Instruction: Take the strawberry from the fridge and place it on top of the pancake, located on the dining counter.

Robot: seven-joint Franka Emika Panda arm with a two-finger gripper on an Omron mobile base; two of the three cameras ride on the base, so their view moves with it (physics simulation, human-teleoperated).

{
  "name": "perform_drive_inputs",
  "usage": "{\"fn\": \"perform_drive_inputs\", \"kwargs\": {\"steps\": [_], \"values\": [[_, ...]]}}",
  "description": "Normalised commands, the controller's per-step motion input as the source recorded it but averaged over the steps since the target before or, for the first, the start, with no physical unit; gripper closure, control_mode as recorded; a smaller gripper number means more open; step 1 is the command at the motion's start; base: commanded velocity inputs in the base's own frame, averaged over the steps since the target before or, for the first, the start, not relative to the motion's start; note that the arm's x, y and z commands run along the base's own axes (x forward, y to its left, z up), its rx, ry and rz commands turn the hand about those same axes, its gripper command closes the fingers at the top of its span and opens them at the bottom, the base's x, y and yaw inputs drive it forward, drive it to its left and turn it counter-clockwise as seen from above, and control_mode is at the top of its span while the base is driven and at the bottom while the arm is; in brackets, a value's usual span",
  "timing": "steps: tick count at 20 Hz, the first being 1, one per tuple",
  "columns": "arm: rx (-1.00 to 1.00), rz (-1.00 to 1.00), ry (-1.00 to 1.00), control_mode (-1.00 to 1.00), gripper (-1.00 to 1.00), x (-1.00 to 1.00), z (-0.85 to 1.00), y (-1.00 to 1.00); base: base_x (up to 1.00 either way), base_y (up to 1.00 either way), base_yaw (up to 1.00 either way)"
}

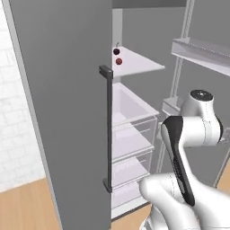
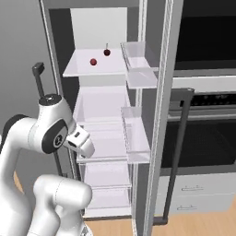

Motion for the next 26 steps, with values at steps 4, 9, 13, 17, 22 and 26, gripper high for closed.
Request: {"fn": "perform_drive_inputs", "kwargs": {"steps": [4, 9, 13, 17, 22, 26], "values": [[0.00, 0.00, 0.00, 1.00, -1.00, 0.00, 0.00, 0.00, 0.61, 0.01, 0.03], [0.00, 0.00, 0.00, 1.00, -1.00, 0.00, 0.00, 0.00, 0.27, -0.12, 0.18], [0.00, 0.00, 0.00, 1.00, -1.00, 0.00, 0.00, 0.00, 0.41, -0.07, 0.41], [0.00, 0.00, 0.00, 1.00, -1.00, 0.00, 0.00, 0.00, 0.35, -0.13, 0.38], [0.00, 0.00, 0.00, 1.00, -1.00, 0.00, 0.00, 0.00, 0.24, -0.35, 0.31], [0.00, 0.00, 0.00, 1.00, -1.00, 0.00, 0.00, 0.00, 0.01, -0.42, 0.06]]}}
